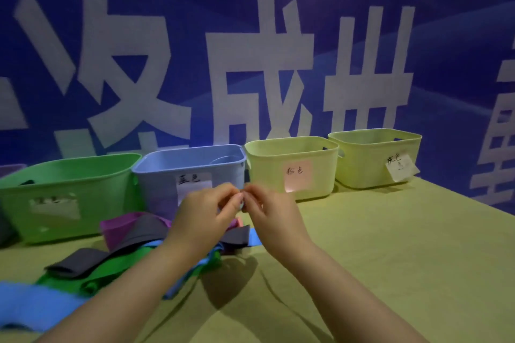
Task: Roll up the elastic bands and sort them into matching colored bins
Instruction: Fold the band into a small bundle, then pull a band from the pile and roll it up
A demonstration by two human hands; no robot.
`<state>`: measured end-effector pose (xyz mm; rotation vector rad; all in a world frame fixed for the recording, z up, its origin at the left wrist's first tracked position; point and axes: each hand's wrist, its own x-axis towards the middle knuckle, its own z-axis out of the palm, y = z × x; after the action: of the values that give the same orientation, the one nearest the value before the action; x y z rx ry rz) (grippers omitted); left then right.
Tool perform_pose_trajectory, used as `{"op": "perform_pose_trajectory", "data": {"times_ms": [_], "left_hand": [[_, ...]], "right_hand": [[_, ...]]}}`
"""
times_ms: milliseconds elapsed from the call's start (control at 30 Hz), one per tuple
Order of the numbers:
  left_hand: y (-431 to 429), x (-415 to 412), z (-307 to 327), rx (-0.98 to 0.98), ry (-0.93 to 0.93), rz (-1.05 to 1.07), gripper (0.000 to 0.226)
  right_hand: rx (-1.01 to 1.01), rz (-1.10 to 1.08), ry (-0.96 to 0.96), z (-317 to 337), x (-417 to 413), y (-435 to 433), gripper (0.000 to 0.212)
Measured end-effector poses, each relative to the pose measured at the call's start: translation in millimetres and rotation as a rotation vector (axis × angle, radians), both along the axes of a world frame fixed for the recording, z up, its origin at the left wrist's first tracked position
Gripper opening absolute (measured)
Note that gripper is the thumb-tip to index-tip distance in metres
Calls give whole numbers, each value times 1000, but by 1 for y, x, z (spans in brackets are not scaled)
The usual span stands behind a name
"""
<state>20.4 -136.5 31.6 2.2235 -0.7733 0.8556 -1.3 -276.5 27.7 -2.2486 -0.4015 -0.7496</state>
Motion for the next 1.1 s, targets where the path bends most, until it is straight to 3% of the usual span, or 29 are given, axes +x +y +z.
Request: {"op": "perform_pose_trajectory", "data": {"times_ms": [133,267,600,833,967,1100], "left_hand": [[48,-27,-7,-18,-1,63,28],[88,-45,-9,-77,12,153,37],[129,-52,-16,-196,43,273,22],[128,-34,-40,-134,157,272,30],[122,-23,-42,-47,215,276,8],[112,-12,-46,34,234,253,12]], "right_hand": [[-24,66,5,-6,-17,50,35],[-32,120,0,-7,-26,96,42],[-42,166,12,-1,-27,148,24],[-120,153,85,-23,-7,141,23],[-173,94,138,-28,10,132,22],[-317,13,189,-27,31,116,23]]}}
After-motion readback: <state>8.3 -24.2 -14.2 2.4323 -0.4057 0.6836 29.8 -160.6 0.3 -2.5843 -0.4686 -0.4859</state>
